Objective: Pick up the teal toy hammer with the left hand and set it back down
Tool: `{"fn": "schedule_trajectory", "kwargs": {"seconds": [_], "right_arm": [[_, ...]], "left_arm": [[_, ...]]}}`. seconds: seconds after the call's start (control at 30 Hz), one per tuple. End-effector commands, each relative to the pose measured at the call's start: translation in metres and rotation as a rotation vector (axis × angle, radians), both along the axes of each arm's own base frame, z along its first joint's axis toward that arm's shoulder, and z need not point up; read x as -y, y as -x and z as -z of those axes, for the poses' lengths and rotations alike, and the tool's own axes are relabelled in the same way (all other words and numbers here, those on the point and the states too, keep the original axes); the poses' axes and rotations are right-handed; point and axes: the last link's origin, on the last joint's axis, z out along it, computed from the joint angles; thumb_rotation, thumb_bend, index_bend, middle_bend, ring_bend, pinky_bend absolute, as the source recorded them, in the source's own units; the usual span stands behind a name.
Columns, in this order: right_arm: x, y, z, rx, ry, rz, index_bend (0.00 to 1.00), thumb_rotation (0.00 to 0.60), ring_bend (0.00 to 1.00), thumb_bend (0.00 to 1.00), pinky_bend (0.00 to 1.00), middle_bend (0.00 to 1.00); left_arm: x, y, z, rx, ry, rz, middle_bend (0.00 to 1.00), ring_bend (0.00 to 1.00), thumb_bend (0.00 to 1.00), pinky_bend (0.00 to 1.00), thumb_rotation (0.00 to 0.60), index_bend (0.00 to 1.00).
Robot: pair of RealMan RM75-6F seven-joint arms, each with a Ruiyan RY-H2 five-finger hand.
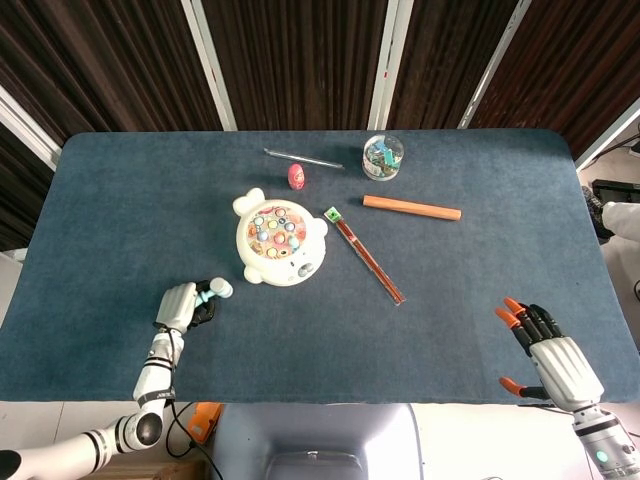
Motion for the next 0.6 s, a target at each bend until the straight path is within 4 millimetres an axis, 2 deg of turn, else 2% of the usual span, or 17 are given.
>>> {"fn": "schedule_trajectory", "kwargs": {"seconds": [0.03, 0.1, 0.37, 0.6], "right_arm": [[0.0003, 0.0, 0.0004, -0.001, -0.001, 0.0, 0.0, 0.6, 0.0, 0.27, 0.0, 0.0], [0.0006, 0.0, 0.0008, -0.003, -0.001, 0.001, 0.0, 0.6, 0.0, 0.27, 0.0, 0.0], [0.0011, -0.0002, 0.0017, -0.007, -0.004, 0.003, 0.0, 0.6, 0.0, 0.27, 0.0, 0.0], [0.001, -0.0003, 0.0012, -0.005, -0.005, 0.003, 0.0, 0.6, 0.0, 0.27, 0.0, 0.0]], "left_arm": [[-0.0041, -0.0007, -0.0058, 0.004, 0.018, -0.019, 0.21, 0.1, 0.55, 0.08, 0.571, 0.43], [-0.0039, 0.0006, -0.0067, -0.009, 0.018, -0.017, 0.2, 0.1, 0.54, 0.08, 0.544, 0.39], [-0.002, 0.0055, -0.0058, -0.126, -0.013, 0.053, 0.15, 0.05, 0.49, 0.01, 0.523, 0.28], [-0.0053, 0.0082, -0.005, -0.177, -0.023, 0.068, 0.12, 0.01, 0.47, 0.0, 0.523, 0.28]]}}
